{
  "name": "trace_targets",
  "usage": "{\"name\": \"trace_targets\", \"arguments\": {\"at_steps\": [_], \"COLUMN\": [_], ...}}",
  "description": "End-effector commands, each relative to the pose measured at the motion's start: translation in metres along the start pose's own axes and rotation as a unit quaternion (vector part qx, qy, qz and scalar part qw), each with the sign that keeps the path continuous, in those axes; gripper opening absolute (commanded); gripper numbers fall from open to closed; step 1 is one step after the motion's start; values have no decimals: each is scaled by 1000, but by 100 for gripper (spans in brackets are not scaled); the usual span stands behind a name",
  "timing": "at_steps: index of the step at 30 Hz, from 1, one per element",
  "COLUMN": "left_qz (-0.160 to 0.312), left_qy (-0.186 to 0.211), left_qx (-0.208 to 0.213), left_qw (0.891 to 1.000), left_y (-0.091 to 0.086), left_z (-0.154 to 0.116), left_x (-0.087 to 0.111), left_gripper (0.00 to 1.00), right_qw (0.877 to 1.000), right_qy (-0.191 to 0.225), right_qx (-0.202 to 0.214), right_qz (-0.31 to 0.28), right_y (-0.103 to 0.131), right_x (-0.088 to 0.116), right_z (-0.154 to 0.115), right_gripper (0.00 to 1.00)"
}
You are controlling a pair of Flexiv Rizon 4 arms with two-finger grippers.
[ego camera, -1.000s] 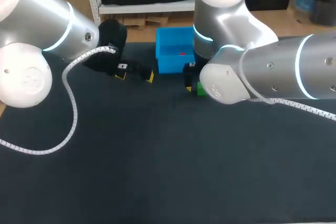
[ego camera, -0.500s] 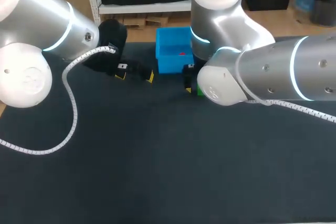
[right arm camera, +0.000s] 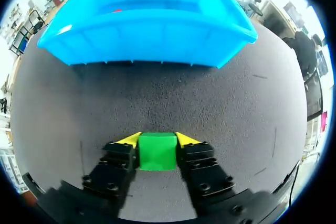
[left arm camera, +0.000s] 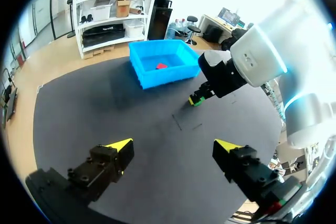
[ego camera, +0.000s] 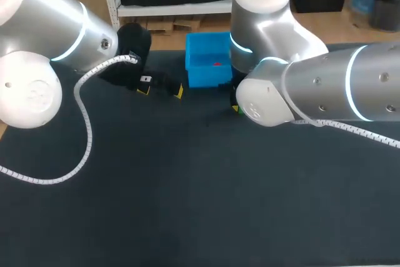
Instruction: Use the left arm to pick the red cube and place it into the blue plastic box first, then use the right arm to grasp the green cube and put it into the same blue plastic box after the first action is fully finished.
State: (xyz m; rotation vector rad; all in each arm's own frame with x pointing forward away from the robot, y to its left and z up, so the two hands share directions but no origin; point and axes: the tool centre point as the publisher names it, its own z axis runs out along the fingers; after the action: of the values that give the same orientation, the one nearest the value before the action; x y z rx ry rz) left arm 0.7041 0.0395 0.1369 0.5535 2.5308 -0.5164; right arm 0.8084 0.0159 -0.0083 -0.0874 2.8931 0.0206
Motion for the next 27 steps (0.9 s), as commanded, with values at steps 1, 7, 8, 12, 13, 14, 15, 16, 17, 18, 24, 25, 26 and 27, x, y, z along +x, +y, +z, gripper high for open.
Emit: {"name": "trace_targets", "arguments": {"at_steps": [1,7,8,12,13,14,15,16,17,18,24,25,26,27], "left_qz": [1,1,1,1,1,1,1,1,1,1,1,1,1,1], "left_qy": [-1,-1,-1,-1,-1,-1,-1,-1,-1,-1,-1,-1,-1,-1], "left_qx": [3,3,3,3,3,3,3,3,3,3,3,3,3,3], "left_qw": [1000,1000,1000,1000,1000,1000,1000,1000,1000,1000,1000,1000,1000,1000], "left_y": [1,1,1,1,1,1,1,1,1,1,1,1,1,1], "left_z": [0,0,0,0,0,0,0,0,0,0,0,0,0,0], "left_x": [0,0,0,0,0,0,0,0,0,0,0,0,0,0], "left_gripper": [100,100,100,100,100,100,100,100,100,100,100,100,100,100], "right_qw": [1000,1000,1000,1000,1000,1000,1000,999,999,999,996,995,995,994], "right_qy": [1,-2,-3,-11,-14,-19,-25,-28,-33,-38,-78,-84,-91,-98], "right_qx": [0,0,0,-2,-4,-6,-7,-8,-13,-15,-36,-41,-45,-50], "right_qz": [0,4,5,10,11,13,13,14,16,17,22,23,23,22], "right_y": [-1,-5,-6,-8,-9,-10,-10,-10,-10,-11,-13,-13,-13,-13], "right_x": [-1,0,0,-2,-3,-4,-5,-5,-6,-7,-14,-13,-13,-14], "right_z": [0,-5,-6,-17,-21,-26,-31,-36,-42,-49,-94,-103,-110,-117], "right_gripper": [0,0,0,0,0,0,0,0,0,0,0,0,0,0]}}
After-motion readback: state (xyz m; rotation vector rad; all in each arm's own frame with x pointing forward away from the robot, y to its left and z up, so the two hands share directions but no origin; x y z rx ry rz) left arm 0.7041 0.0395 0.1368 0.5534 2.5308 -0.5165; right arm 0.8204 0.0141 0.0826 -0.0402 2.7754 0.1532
